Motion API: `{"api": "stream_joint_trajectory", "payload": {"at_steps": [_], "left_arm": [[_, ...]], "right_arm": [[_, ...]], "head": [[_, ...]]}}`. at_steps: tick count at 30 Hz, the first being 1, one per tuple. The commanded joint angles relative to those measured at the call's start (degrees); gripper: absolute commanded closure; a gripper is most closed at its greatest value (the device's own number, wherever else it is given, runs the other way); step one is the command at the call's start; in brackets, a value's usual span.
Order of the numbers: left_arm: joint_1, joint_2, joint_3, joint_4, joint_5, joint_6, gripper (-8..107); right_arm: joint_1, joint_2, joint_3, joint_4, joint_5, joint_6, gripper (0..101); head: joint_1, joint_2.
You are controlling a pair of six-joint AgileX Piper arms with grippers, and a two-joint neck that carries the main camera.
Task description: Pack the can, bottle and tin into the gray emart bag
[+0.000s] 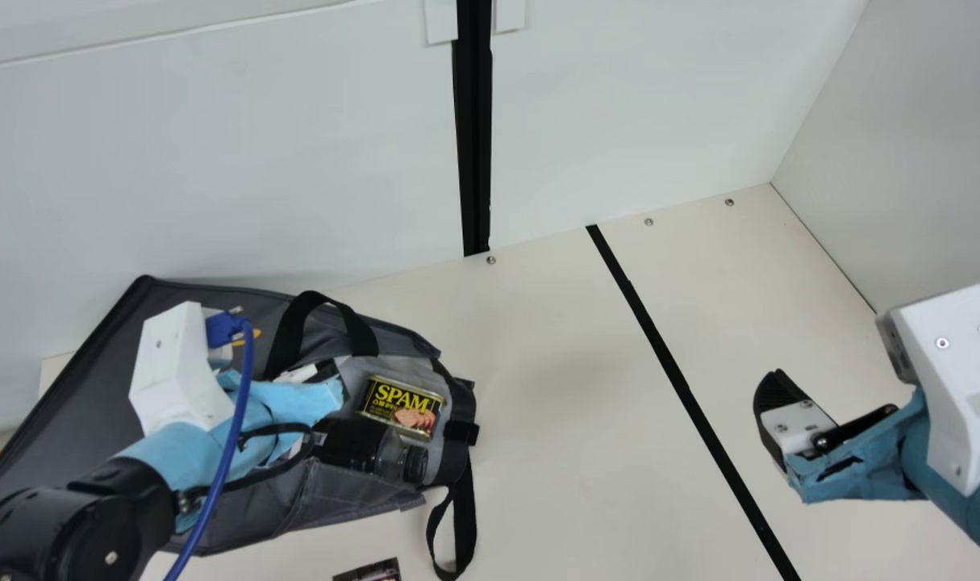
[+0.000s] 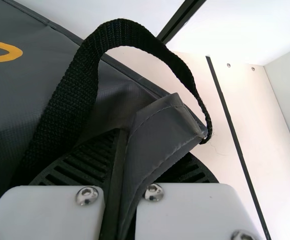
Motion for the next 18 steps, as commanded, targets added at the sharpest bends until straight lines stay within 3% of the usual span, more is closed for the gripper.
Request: {"api": "stream_joint_trajectory", "payload": {"at_steps": [1,18], "left_arm": [[0.0,0.0,0.0,0.0,0.0,0.0,89],[0.0,0.0,0.0,0.0,0.0,0.0,89]], "right_arm": [[-0.38,-0.07,-0.31,0.36,0.66,-0.29,10],[-3.6,-0.47,-1.6,3.75,2.65,-2.09,10]], "head": [[-1.3,-0.05],[-1.3,-0.05]]}}
